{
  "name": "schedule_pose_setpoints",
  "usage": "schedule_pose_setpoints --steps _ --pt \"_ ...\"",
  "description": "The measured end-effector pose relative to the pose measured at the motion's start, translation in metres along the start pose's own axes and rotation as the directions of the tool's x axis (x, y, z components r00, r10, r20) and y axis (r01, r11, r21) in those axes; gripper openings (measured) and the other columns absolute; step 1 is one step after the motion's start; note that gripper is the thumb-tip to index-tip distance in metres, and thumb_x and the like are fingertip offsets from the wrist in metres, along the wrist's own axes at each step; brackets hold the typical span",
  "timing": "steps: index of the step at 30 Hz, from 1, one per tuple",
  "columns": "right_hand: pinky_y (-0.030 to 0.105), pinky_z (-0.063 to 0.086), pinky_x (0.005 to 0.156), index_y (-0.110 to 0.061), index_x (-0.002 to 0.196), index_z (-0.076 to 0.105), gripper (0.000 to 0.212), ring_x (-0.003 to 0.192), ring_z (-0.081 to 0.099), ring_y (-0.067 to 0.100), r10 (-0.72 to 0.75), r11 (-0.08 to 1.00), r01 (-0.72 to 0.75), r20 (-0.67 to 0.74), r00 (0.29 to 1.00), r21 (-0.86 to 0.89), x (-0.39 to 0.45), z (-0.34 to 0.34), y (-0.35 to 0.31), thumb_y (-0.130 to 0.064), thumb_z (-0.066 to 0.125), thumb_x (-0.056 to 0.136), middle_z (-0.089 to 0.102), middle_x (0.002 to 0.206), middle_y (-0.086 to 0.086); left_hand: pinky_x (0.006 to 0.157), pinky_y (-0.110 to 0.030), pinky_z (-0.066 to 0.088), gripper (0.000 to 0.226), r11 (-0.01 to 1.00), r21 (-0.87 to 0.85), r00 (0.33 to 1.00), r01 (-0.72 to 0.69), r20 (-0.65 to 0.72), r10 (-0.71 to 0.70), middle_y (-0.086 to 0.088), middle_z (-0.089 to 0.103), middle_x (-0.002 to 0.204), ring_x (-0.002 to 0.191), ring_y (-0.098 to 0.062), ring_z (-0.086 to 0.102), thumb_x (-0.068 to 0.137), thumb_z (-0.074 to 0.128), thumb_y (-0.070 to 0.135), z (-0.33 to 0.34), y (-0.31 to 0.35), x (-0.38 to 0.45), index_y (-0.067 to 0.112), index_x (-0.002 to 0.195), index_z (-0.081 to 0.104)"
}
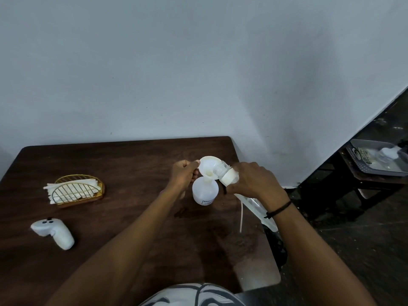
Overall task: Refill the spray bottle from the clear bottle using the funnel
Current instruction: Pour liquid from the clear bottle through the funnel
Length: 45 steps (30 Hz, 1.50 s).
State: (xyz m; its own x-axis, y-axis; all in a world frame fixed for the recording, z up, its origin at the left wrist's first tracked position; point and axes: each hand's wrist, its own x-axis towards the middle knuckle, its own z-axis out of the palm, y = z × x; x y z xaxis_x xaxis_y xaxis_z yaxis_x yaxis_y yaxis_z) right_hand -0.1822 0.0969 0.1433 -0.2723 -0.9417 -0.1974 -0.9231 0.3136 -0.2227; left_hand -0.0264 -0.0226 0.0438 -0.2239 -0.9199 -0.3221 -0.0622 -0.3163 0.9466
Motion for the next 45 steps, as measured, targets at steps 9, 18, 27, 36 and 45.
schedule_pose_setpoints --steps 9,18,27,36,45 --pt "0.031 0.045 0.074 -0.024 0.117 0.059 0.053 0.091 0.062 0.021 -0.004 1.000 0.004 0.002 1.000 -0.007 -0.0010 -0.0012 -0.0003 -0.050 0.073 0.073 0.066 0.108 0.000 0.047 -0.020 0.042 0.028 1.000 0.002 1.000 0.004 0.001 -0.004 -0.002 0.060 0.060 0.051 -0.010 0.051 0.091 0.067 0.023 -0.0007 -0.0013 0.0007 0.011 0.067 0.055" --pt "0.031 0.043 0.073 -0.024 0.115 0.059 0.051 0.089 0.060 0.021 -0.005 1.000 0.005 0.007 1.000 -0.023 0.0001 -0.0013 -0.0006 -0.049 0.073 0.073 0.065 0.109 -0.001 0.048 -0.020 0.041 0.027 1.000 -0.002 1.000 0.003 0.005 -0.003 -0.002 0.060 0.060 0.051 -0.010 0.051 0.090 0.067 0.024 -0.0003 -0.0026 0.0014 0.011 0.069 0.057" --pt "0.030 0.042 0.072 -0.025 0.113 0.060 0.049 0.093 0.063 0.023 0.000 0.999 0.000 0.006 1.000 -0.042 0.0015 -0.0014 -0.0013 -0.050 0.072 0.072 0.065 0.106 -0.001 0.046 -0.020 0.042 0.026 1.000 0.012 1.000 0.000 -0.003 0.000 -0.003 0.061 0.060 0.051 -0.010 0.052 0.090 0.067 0.024 -0.0005 -0.0036 0.0026 0.009 0.071 0.058" --pt "0.032 0.047 0.076 -0.022 0.115 0.061 0.049 0.095 0.065 0.025 -0.011 0.998 0.011 0.002 1.000 -0.062 0.0006 -0.0050 -0.0023 -0.050 0.070 0.076 0.066 0.109 0.001 0.046 -0.020 0.042 0.024 1.000 0.005 1.000 0.010 -0.003 -0.010 -0.002 0.060 0.060 0.051 -0.010 0.051 0.090 0.067 0.025 -0.0005 -0.0037 0.0035 0.008 0.074 0.059" --pt "0.030 0.045 0.075 -0.022 0.119 0.061 0.050 0.097 0.065 0.025 -0.002 0.998 0.004 0.026 1.000 -0.070 -0.0026 -0.0087 -0.0049 -0.049 0.070 0.078 0.066 0.112 0.001 0.048 -0.020 0.043 0.023 1.000 0.009 1.000 0.007 0.005 -0.007 -0.002 0.061 0.061 0.052 -0.010 0.052 0.091 0.067 0.024 -0.0007 -0.0032 0.0024 0.005 0.078 0.060"
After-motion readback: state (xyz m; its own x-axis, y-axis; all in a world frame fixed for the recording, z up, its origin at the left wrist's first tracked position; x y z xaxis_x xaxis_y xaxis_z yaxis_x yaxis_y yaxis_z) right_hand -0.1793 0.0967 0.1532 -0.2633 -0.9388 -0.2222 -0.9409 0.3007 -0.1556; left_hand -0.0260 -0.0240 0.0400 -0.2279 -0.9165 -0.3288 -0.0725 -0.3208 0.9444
